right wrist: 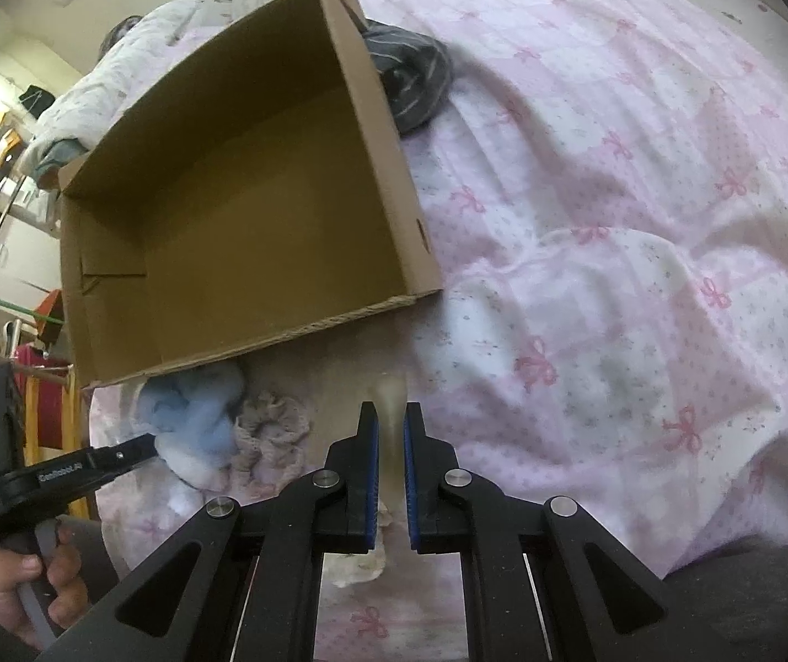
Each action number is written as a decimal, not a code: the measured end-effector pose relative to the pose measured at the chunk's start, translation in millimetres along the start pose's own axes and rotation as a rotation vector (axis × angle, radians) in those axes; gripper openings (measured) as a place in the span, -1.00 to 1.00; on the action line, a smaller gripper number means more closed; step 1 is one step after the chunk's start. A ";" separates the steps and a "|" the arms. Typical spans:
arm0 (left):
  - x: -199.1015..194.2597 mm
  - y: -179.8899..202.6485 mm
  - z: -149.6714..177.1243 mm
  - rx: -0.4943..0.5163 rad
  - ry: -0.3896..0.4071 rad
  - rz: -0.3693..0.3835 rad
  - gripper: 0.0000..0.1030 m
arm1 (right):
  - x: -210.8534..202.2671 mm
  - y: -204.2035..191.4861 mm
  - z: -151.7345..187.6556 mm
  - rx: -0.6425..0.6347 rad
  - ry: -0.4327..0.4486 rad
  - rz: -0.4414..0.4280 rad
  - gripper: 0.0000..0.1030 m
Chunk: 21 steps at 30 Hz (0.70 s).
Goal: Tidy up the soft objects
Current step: 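Reach the left tool to the clear plastic bag and grasp it, then carry the plastic bag into the box and open the left tool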
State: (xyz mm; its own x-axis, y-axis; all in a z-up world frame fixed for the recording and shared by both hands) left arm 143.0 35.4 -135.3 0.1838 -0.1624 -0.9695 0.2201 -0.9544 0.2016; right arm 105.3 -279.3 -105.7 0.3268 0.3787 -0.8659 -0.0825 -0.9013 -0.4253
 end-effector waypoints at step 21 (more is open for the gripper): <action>-87.9 5.3 -5.6 0.105 0.178 -0.018 -0.58 | -40.0 -65.3 -22.4 -0.100 0.073 -0.294 -0.82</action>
State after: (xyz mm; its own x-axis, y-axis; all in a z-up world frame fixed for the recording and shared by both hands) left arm 133.3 46.0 -48.3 0.3495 -0.1075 -0.9307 0.1254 -0.9791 0.1602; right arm 118.7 -240.2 -37.4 0.3897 0.6135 -0.6868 0.1179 -0.7729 -0.6235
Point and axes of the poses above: each gripper's, at about its wrist camera, not at the fingertips, and x roughly the way its jaws point, y to its right, z to its underside, the point moved 4 cm from there along x, roughly the way its jaws point, and after that the axes turned 5 degrees about -z, right-handed, at the moved point
